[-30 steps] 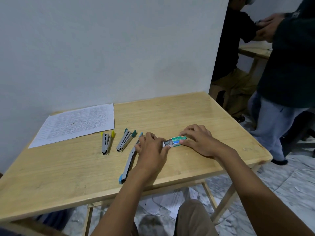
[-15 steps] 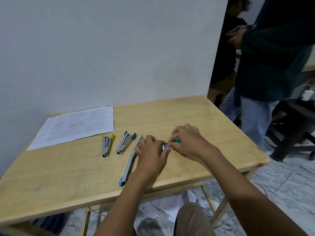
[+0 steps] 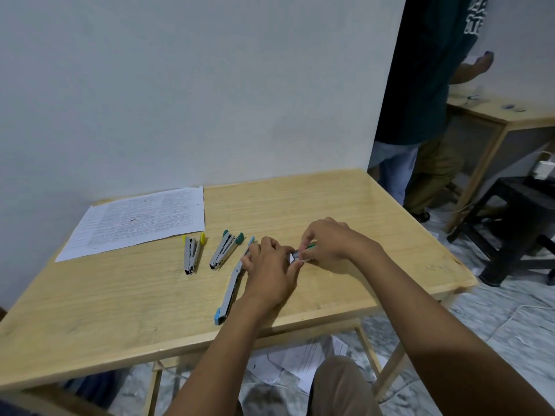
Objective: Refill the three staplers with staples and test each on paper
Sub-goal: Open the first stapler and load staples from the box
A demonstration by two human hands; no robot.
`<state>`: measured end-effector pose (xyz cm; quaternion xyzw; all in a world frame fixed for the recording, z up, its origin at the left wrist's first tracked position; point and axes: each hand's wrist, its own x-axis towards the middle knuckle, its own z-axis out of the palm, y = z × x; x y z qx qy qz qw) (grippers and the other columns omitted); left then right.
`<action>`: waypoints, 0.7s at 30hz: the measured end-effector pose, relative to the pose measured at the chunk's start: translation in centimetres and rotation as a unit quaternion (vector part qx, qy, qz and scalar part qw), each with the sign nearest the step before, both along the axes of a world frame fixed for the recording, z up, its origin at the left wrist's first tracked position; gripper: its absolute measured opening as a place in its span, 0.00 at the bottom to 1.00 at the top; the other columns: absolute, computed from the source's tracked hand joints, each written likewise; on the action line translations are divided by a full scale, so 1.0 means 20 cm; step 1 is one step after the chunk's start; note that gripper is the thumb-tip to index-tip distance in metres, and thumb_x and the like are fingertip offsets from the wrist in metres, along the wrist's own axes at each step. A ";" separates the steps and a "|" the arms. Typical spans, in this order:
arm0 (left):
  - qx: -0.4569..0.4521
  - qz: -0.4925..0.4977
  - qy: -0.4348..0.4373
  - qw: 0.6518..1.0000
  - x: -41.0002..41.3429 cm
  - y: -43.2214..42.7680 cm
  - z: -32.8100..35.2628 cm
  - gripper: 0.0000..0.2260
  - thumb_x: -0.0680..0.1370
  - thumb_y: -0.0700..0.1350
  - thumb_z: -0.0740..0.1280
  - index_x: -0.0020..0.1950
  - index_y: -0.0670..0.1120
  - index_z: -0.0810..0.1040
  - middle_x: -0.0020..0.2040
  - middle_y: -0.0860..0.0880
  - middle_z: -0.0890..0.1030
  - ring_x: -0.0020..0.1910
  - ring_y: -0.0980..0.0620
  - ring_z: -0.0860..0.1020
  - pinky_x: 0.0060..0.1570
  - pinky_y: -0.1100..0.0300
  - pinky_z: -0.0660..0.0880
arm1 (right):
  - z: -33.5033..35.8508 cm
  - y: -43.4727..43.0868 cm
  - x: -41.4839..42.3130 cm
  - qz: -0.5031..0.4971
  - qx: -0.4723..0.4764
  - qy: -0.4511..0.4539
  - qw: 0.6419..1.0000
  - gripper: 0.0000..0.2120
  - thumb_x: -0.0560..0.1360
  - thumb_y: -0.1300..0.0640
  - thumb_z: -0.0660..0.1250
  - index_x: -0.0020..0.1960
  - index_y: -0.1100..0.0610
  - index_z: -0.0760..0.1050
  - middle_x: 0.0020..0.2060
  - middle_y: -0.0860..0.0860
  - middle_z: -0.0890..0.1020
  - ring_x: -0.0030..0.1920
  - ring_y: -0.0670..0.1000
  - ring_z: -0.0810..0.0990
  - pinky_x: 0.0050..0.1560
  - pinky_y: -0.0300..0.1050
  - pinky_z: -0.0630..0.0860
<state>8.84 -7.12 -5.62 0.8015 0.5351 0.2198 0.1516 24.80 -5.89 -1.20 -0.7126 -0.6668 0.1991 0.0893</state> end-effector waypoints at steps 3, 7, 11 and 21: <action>0.001 0.000 -0.005 1.000 0.01 0.00 0.00 0.15 0.80 0.57 0.61 0.63 0.54 0.77 0.61 0.49 0.68 0.63 0.47 0.61 0.57 0.53 0.54 | 0.01 -0.01 0.01 0.020 0.000 0.012 1.000 0.02 0.68 0.43 0.69 0.39 0.36 0.81 0.60 0.49 0.76 0.62 0.56 0.71 0.58 0.52 0.73; 0.004 0.004 -0.006 1.000 0.00 0.00 -0.01 0.14 0.80 0.57 0.62 0.62 0.53 0.78 0.60 0.49 0.68 0.63 0.48 0.61 0.55 0.55 0.52 | 0.03 -0.02 0.03 0.005 0.005 0.011 1.000 0.04 0.70 0.46 0.69 0.39 0.36 0.80 0.60 0.49 0.74 0.61 0.55 0.71 0.60 0.53 0.73; 0.003 -0.001 -0.013 1.000 -0.01 0.00 0.00 0.14 0.80 0.57 0.62 0.62 0.53 0.78 0.59 0.49 0.68 0.62 0.48 0.61 0.54 0.56 0.52 | 0.03 -0.02 0.04 0.016 0.019 -0.027 0.999 0.02 0.71 0.45 0.71 0.44 0.40 0.82 0.55 0.48 0.73 0.60 0.53 0.68 0.62 0.52 0.69; 0.009 -0.003 -0.006 1.000 0.00 0.01 -0.02 0.14 0.80 0.57 0.62 0.61 0.53 0.78 0.60 0.48 0.68 0.62 0.47 0.61 0.54 0.55 0.53 | 0.02 0.02 0.00 0.038 0.012 -0.044 0.998 0.11 0.68 0.38 0.73 0.44 0.44 0.82 0.52 0.49 0.76 0.63 0.53 0.68 0.60 0.51 0.68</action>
